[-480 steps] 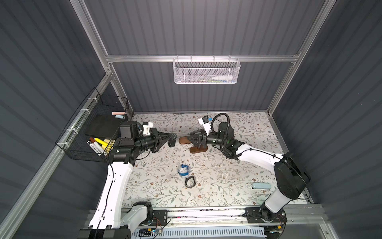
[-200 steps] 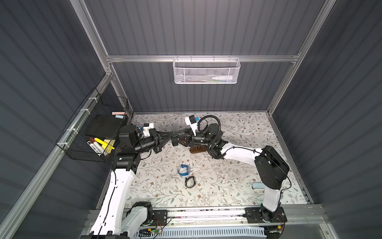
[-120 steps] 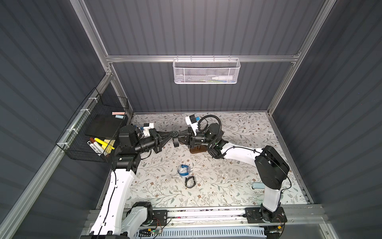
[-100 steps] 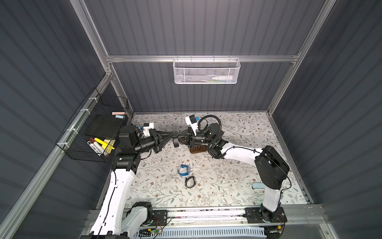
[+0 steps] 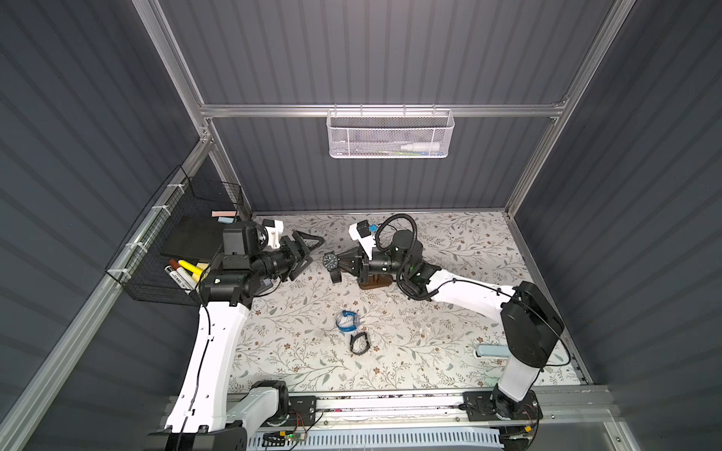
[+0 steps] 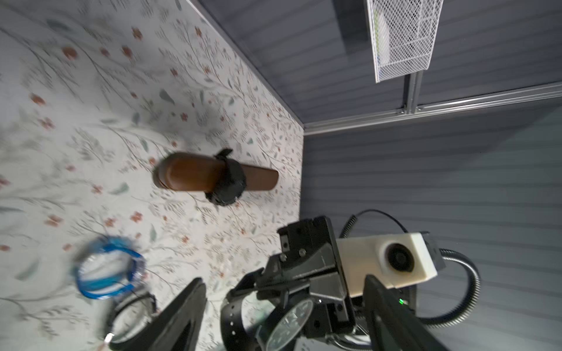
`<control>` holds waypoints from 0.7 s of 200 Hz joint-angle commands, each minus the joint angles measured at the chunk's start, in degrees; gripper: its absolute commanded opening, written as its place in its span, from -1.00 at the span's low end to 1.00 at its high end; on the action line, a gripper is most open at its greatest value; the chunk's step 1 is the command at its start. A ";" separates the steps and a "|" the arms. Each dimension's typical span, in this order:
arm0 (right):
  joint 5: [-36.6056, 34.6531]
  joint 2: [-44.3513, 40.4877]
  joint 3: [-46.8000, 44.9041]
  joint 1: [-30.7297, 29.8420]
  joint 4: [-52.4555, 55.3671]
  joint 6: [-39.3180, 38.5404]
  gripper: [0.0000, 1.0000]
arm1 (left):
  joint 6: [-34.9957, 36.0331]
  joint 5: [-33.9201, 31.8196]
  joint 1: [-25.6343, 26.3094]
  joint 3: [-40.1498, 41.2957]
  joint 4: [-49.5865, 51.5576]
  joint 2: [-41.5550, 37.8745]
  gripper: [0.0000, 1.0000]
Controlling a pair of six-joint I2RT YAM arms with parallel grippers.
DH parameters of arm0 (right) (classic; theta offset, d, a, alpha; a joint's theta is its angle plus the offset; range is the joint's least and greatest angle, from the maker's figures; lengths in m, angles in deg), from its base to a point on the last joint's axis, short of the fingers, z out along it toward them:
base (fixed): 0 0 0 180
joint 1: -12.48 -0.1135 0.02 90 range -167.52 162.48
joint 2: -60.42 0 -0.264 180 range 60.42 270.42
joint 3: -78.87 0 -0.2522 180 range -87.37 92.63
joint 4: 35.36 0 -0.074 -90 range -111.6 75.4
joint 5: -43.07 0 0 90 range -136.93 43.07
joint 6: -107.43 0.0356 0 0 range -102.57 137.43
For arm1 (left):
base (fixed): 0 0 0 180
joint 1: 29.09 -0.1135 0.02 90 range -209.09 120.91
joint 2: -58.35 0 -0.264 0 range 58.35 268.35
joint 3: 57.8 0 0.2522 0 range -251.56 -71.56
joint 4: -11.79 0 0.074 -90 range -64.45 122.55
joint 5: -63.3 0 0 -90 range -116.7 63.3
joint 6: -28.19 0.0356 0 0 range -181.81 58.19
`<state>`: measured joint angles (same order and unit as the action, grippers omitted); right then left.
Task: Place watch on stand
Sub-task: Pick up the watch at the center of the board.
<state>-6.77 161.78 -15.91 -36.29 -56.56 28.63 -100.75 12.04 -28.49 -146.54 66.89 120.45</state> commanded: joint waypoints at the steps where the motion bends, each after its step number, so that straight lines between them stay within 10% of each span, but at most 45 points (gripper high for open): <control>1: -4.63 -0.30 0.18 -0.96 8.45 -6.86 -1.00 | 20.03 -14.51 0.50 -0.53 8.51 -3.67 0.47; 90: -8.69 2.47 3.95 -2.56 14.79 -7.96 -1.00 | 29.12 -12.52 3.96 8.87 1.34 -9.32 0.65; 140: -8.79 3.23 4.88 -2.81 15.89 -8.05 -1.00 | 26.33 -21.97 13.42 11.82 -0.83 -7.23 0.60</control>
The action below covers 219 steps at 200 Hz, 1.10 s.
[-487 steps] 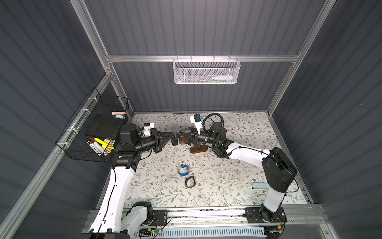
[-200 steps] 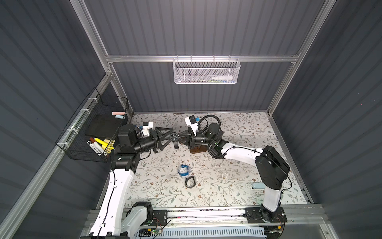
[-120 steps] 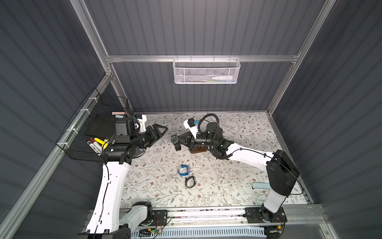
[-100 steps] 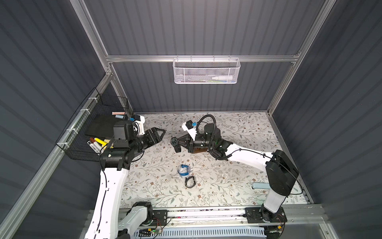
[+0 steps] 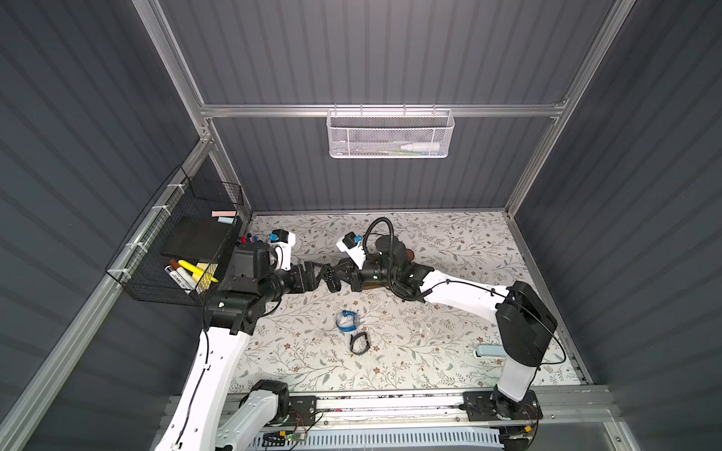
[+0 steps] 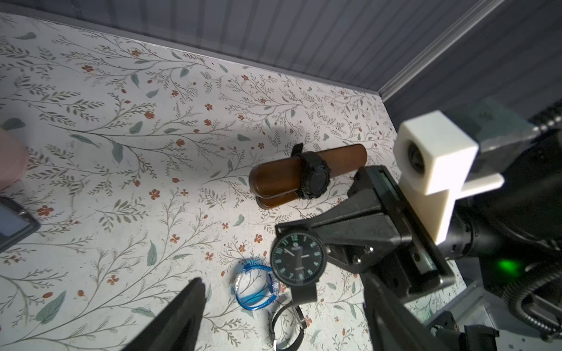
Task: Place watch on stand
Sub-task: Pick up the watch at the center of the board.
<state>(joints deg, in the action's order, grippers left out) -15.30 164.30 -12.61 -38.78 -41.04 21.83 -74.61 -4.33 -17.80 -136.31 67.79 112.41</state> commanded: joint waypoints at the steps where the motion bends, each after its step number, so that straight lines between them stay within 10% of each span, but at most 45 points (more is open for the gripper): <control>1: -0.26 0.76 1.56 -0.32 0.37 -1.25 -1.00 | 0.08 -5.81 2.75 1.71 -1.90 0.75 0.60; 219: 0.71 1.21 1.91 -0.33 0.26 -1.20 -1.00 | -4.02 -11.51 8.75 3.59 -7.13 4.67 0.40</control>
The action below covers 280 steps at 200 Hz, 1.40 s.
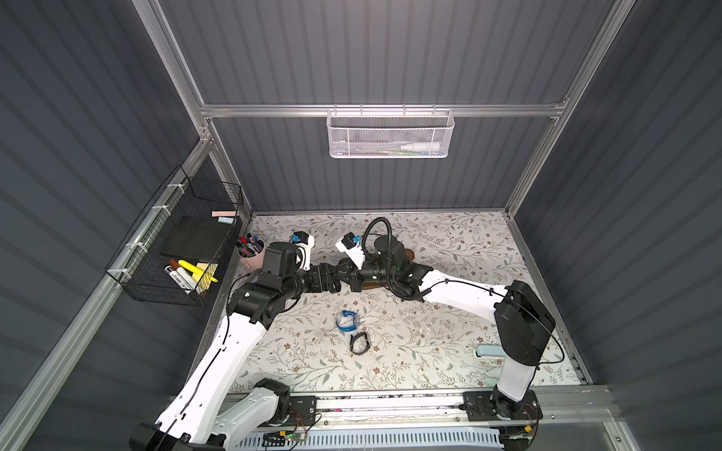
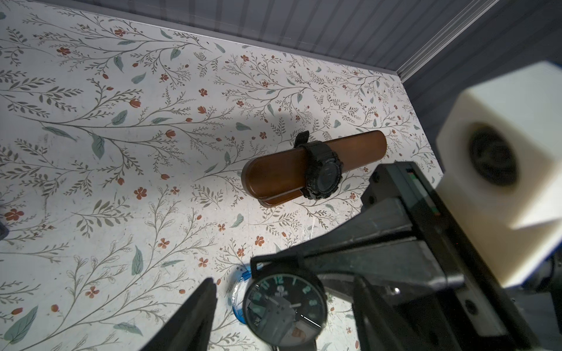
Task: Place watch on stand
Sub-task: Pick up the watch at the center of the board.
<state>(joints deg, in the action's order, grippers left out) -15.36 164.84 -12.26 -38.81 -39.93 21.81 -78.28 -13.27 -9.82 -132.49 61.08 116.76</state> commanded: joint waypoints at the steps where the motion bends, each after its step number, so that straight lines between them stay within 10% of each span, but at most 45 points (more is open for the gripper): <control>1: 0.77 0.68 1.59 -0.30 -0.84 -1.15 -1.00 | -0.38 -2.60 0.77 -0.29 -0.39 0.40 0.40; 228: 1.21 0.61 1.32 -0.33 -1.18 -1.15 -1.00 | -1.80 3.64 1.38 1.59 -5.32 2.06 -0.28; 280: 1.04 0.43 1.11 -0.33 -1.27 -1.24 -1.00 | -2.04 2.97 1.39 1.84 -4.77 2.49 0.08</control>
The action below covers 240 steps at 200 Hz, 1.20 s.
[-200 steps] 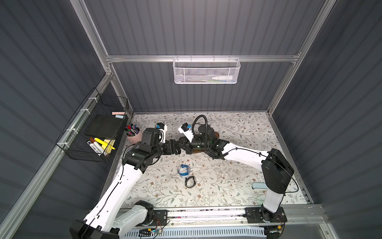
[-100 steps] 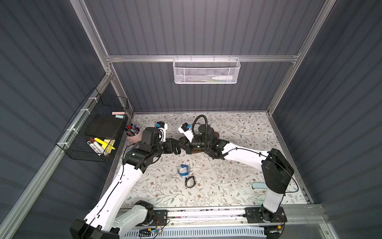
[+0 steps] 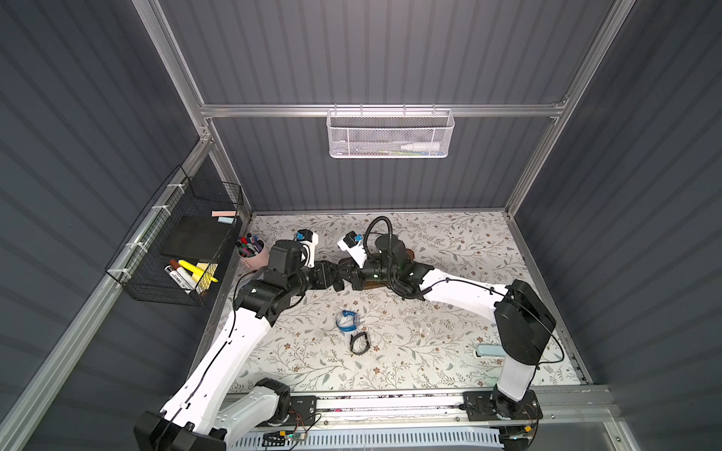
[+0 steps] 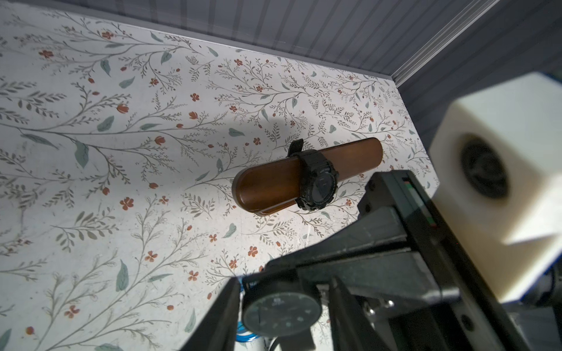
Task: Place watch on stand
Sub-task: Pick up the watch at the center of the board.
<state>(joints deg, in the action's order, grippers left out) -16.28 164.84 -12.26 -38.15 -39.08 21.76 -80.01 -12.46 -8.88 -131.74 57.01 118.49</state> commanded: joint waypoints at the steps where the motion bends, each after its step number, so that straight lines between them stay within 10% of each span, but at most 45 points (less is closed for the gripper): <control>1: 1.95 0.43 1.10 -0.97 -2.12 -1.23 -1.00 | -0.33 2.13 0.45 1.11 -0.70 0.77 0.09; 73: 1.52 0.67 1.35 -0.95 -1.95 -1.02 -1.00 | -1.62 2.37 0.70 2.49 -0.24 -1.43 0.72; 240: -0.51 0.52 1.15 -0.87 -1.42 -0.49 -1.00 | 2.29 -4.74 0.89 -4.48 6.46 -1.06 0.40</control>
<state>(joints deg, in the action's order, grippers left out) -16.80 164.84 -12.26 -38.74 -40.43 21.85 -79.46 -15.30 -8.12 -132.88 61.73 117.61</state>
